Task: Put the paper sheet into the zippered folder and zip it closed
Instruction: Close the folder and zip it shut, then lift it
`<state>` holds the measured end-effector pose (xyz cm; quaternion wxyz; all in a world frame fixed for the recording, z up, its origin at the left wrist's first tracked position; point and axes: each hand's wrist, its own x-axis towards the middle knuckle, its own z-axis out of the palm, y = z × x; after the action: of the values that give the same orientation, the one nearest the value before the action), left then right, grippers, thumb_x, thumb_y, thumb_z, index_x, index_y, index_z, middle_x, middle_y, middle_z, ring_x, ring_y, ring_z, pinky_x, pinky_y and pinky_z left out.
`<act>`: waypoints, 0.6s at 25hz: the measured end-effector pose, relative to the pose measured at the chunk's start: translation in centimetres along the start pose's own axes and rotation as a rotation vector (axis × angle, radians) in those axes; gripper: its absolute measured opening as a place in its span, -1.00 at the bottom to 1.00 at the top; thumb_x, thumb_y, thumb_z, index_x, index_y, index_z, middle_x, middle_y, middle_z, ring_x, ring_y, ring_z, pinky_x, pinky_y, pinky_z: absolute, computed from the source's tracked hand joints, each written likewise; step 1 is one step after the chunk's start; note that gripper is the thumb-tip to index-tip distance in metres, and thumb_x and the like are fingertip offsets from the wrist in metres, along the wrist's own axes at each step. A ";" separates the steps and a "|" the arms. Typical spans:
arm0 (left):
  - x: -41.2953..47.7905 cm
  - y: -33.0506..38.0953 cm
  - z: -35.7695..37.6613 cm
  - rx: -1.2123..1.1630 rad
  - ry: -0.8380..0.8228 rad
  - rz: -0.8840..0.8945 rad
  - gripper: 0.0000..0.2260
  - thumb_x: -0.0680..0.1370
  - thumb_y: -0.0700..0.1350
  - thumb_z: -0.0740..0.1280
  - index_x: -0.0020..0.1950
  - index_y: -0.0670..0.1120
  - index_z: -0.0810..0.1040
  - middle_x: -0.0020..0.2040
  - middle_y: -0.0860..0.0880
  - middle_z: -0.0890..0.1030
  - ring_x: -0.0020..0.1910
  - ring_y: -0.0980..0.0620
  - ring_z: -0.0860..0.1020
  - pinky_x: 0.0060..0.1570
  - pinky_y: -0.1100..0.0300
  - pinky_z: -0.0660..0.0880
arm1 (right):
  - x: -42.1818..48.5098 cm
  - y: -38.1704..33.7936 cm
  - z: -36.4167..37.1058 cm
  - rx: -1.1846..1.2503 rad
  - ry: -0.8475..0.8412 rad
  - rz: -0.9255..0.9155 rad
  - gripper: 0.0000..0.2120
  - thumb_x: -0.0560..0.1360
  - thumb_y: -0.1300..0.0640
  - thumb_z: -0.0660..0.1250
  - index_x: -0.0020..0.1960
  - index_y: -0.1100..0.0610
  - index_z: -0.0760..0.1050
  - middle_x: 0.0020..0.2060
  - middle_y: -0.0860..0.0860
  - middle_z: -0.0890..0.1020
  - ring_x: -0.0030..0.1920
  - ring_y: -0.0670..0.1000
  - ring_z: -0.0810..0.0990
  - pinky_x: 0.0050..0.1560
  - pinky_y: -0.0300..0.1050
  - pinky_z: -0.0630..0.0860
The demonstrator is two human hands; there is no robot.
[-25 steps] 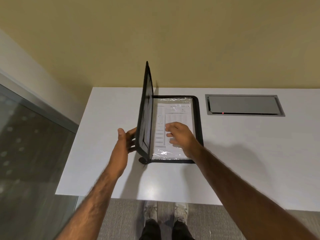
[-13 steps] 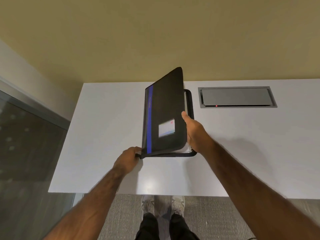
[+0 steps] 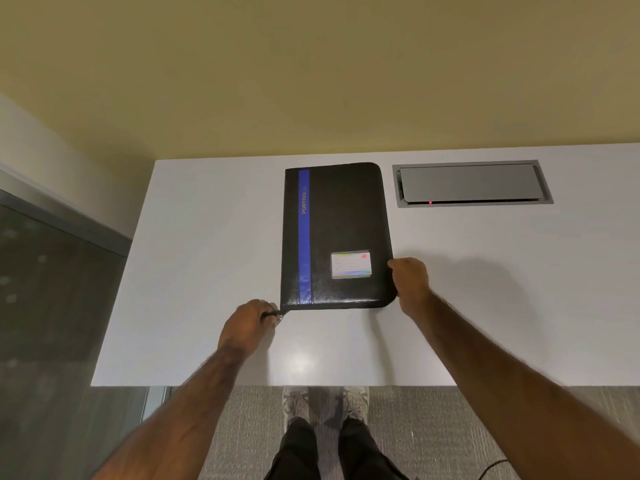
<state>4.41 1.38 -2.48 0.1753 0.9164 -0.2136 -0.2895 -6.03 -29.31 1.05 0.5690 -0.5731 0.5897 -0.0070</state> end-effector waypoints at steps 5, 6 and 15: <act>-0.2 -0.6 -0.2 -0.106 0.001 -0.005 -0.83 0.54 -0.17 0.35 -0.18 0.07 0.64 -0.17 0.16 0.63 -0.11 0.12 0.58 -0.02 0.15 0.50 | -4.8 6.0 4.6 -0.391 0.135 -0.398 -0.80 0.54 0.20 0.23 -0.24 0.08 0.52 -0.22 0.02 0.55 -0.18 0.04 0.55 -0.14 -0.10 0.44; -0.1 -0.6 -0.2 -0.110 -0.005 -0.001 -0.84 0.54 -0.16 0.35 -0.15 0.06 0.66 -0.14 0.15 0.64 -0.09 0.11 0.59 0.01 0.14 0.51 | -6.0 7.1 6.1 -0.434 0.008 -0.415 -0.73 0.54 0.18 0.25 -0.33 0.10 0.46 -0.35 -0.03 0.53 -0.31 -0.04 0.50 -0.21 -0.15 0.37; 0.2 -1.3 -0.3 -0.200 -0.033 0.062 -0.83 0.54 -0.20 0.37 -0.05 0.02 0.73 -0.09 0.13 0.65 -0.04 0.10 0.59 0.02 0.15 0.49 | -10.9 9.8 17.8 -0.150 -0.272 -0.138 -0.92 0.46 0.13 0.49 -0.12 0.09 0.60 -0.30 -0.04 0.66 -0.26 0.10 0.70 -0.24 -0.08 0.63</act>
<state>5.11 2.45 -2.92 0.2712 0.8825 -0.2145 -0.3188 -3.80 -6.98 -4.44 0.5976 -0.6487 0.4652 0.0756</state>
